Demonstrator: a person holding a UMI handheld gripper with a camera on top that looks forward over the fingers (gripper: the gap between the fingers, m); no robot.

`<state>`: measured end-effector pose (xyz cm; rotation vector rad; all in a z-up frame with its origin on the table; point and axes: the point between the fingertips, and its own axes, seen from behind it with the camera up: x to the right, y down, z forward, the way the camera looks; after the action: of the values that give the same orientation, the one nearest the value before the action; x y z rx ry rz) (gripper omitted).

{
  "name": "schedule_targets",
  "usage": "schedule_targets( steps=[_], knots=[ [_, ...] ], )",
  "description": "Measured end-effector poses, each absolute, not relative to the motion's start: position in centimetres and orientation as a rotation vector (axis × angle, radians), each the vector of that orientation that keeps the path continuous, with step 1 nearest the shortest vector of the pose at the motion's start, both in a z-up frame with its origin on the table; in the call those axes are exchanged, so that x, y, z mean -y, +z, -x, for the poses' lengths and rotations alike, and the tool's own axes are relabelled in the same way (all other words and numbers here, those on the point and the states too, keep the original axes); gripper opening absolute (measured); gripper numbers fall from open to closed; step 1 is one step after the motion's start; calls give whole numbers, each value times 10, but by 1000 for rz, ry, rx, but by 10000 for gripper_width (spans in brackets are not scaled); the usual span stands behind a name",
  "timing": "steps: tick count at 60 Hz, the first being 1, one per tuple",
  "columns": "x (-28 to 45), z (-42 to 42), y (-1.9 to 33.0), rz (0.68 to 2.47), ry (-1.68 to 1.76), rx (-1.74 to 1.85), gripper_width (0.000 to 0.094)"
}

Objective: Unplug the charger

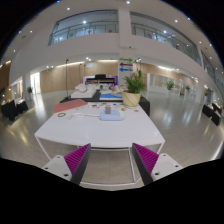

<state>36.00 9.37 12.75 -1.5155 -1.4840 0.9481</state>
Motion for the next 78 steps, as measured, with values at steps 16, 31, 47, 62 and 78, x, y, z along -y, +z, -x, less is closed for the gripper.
schedule_targets(
  steps=[16,31,47,62,78],
  knots=[
    [-78,-267,126,1455,1001,1501,861],
    [-66,-119,101,1441,980,1461,859],
    [-76,15,75,1461,967,1390,854],
    [-86,88,45,1454,931,1406,858],
    [-82,109,35,1463,931,1438,504]
  ],
)
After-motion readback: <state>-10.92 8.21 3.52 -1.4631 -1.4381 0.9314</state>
